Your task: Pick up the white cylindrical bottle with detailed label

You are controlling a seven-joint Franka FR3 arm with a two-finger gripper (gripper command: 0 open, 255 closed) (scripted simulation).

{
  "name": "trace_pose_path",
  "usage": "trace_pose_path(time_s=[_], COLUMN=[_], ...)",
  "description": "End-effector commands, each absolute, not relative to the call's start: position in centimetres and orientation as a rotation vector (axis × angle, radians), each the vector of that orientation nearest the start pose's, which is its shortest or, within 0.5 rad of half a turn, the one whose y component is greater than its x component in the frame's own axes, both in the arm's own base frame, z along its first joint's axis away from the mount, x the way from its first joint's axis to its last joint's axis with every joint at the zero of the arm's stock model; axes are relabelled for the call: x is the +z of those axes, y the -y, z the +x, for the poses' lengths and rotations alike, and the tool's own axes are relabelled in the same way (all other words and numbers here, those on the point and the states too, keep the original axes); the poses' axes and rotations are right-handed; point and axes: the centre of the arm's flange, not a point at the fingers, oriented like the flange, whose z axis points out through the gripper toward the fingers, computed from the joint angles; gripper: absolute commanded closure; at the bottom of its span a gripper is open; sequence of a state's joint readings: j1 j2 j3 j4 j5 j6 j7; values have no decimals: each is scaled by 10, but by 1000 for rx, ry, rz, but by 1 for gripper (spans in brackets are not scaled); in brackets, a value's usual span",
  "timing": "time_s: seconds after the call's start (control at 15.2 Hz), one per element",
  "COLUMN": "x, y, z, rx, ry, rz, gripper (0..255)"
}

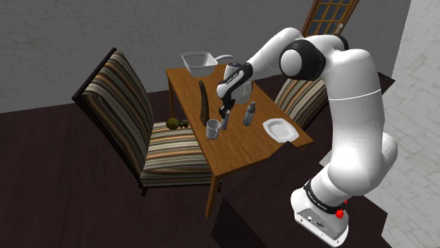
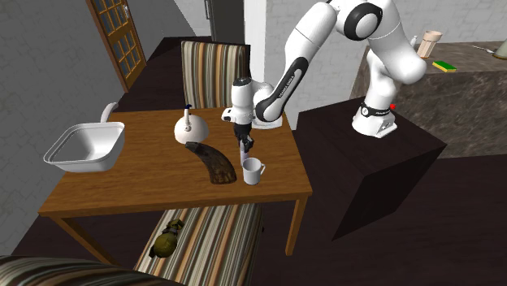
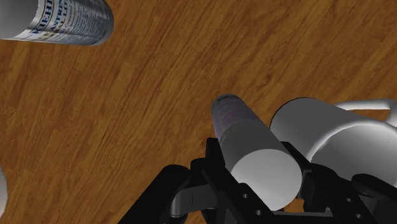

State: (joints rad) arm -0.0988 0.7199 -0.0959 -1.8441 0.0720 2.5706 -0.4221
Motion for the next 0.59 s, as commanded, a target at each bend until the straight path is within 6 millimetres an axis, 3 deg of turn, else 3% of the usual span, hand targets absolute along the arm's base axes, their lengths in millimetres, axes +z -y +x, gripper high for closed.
trace_pose_path(time_s=[0.0, 0.53], x=[145, 188], y=[122, 122], z=[626, 626], rx=[-5, -5], ry=[302, 302], rz=[-3153, -3153], gripper=[255, 255])
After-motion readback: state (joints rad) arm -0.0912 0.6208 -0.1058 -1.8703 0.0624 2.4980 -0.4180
